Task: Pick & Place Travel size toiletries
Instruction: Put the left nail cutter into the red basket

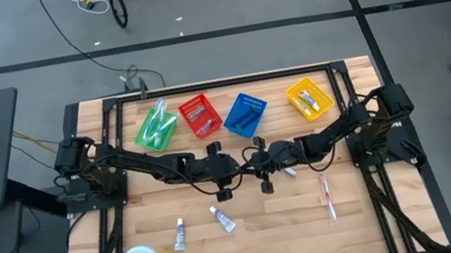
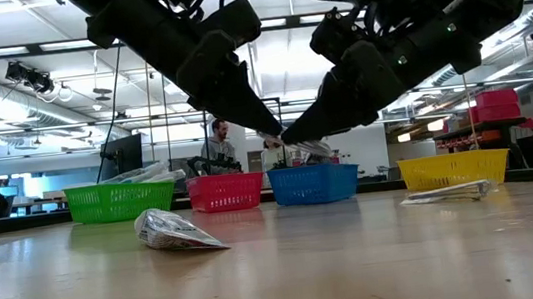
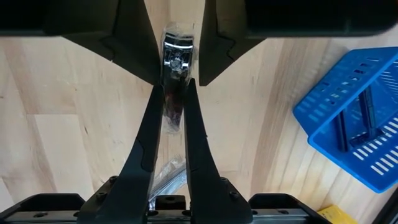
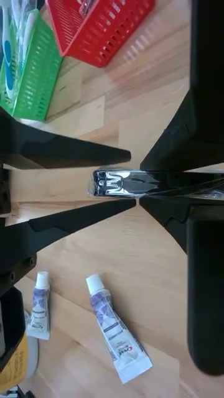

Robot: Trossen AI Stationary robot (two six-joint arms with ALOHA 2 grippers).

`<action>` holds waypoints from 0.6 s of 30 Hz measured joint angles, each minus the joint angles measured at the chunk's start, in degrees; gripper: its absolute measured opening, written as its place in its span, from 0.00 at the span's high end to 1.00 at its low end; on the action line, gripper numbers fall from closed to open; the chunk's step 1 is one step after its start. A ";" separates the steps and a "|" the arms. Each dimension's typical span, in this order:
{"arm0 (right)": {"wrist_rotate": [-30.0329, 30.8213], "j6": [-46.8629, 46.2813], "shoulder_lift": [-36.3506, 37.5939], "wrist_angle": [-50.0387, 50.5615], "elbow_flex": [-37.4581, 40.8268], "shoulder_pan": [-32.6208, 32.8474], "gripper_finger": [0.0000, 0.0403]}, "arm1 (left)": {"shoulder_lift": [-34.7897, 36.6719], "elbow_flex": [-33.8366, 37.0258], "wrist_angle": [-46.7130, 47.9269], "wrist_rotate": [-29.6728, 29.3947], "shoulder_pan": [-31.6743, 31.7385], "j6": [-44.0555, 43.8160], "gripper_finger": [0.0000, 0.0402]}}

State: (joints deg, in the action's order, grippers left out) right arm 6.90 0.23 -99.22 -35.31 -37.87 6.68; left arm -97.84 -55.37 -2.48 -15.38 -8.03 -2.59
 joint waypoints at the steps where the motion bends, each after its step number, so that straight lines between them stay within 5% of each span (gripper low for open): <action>1: 0.02 0.00 0.00 -0.23 0.00 0.00 0.86 | 0.00 0.00 0.00 0.02 -0.02 -0.02 0.73; 9: -0.04 0.67 0.00 -0.62 0.00 0.00 0.82 | 0.07 0.00 0.04 0.52 -0.04 0.30 0.83; 18: 0.65 0.25 0.00 -0.53 0.00 0.00 0.62 | 0.07 0.00 1.05 -0.85 -0.02 0.31 0.82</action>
State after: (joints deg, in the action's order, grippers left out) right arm 7.55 0.49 -99.22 -35.83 -37.87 6.68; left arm -97.78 -55.37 -1.43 -16.23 -8.05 -2.28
